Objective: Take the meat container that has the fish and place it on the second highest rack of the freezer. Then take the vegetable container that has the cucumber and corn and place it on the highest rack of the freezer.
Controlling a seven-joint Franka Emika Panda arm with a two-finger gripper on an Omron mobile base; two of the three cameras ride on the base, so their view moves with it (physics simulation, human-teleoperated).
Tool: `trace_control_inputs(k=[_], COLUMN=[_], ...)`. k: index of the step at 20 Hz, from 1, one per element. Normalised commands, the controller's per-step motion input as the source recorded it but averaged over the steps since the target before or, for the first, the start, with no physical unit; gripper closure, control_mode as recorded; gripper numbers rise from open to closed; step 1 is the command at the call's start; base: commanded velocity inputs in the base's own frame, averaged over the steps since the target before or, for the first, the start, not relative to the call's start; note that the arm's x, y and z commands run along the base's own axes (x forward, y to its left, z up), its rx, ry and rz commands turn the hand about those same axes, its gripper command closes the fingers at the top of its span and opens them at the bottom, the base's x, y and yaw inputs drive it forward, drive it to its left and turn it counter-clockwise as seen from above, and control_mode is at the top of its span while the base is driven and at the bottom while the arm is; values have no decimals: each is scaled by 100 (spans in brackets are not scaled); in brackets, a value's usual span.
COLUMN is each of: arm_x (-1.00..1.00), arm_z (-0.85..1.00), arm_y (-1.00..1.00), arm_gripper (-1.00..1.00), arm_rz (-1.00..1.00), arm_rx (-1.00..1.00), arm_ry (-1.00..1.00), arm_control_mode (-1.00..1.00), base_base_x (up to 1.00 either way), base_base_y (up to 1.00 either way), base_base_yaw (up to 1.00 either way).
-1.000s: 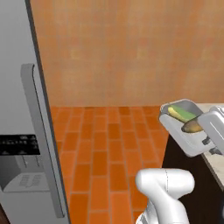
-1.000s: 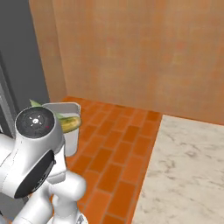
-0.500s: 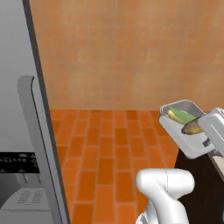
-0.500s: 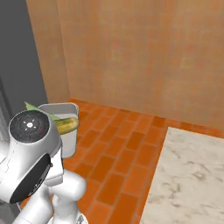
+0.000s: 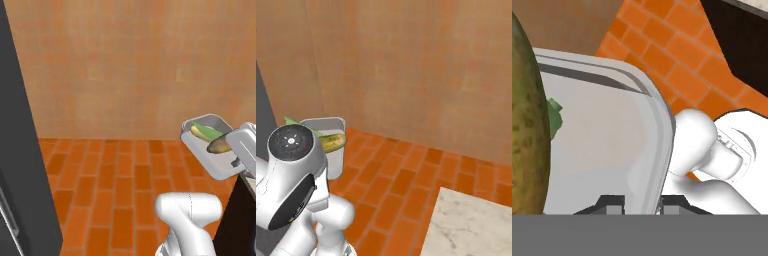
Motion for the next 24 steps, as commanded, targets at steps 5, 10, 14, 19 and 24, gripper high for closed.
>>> trace_control_inputs(k=[5,10,14,19,24], arm_x=[0,0,0,0,0], arm_z=[0,0,0,0,0], arm_y=[0,0,0,0,0], arm_gripper=[100,100,100,100,100], arm_rz=[0,0,0,0,0], arm_rx=[0,0,0,0,0], arm_ry=[0,0,0,0,0], arm_control_mode=[100,100,100,100,100], base_base_x=[87,51,55,54,41], base_base_y=[-3,0,0,7,25], base_base_yaw=[34,67,57,60,65])
